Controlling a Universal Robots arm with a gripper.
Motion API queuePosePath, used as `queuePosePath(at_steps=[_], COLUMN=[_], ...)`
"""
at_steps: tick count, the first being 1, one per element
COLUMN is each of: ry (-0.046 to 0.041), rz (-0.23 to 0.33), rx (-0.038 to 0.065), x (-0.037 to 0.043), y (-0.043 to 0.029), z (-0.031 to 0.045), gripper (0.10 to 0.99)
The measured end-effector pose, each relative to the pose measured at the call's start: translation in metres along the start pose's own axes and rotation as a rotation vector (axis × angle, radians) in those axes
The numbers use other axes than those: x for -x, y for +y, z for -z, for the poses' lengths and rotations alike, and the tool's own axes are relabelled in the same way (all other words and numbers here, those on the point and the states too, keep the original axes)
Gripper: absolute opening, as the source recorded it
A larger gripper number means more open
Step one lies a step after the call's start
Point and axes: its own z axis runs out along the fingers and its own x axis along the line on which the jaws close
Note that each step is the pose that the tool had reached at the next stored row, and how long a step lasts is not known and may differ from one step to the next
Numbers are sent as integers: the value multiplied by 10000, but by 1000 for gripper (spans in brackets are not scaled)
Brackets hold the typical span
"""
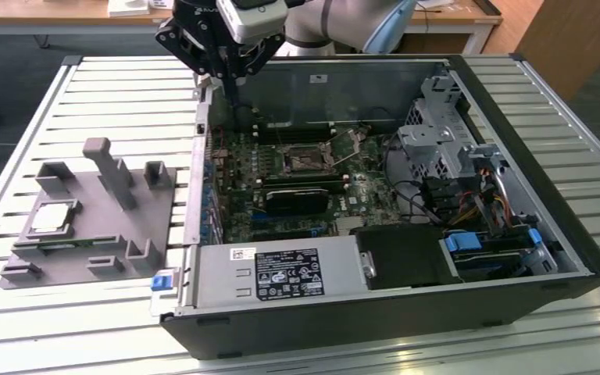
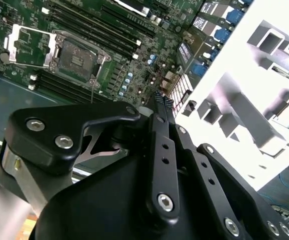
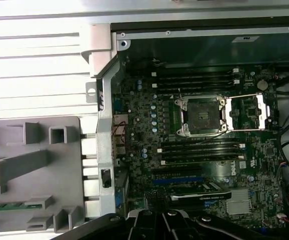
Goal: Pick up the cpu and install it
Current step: 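Reach for the cpu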
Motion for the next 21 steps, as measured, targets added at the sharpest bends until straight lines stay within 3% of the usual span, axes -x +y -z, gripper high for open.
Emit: queuePosePath(at_steps=[21], ry=[0], rz=[0], rx=[0], x=[-103], y=[-8], z=[1], gripper=[106])
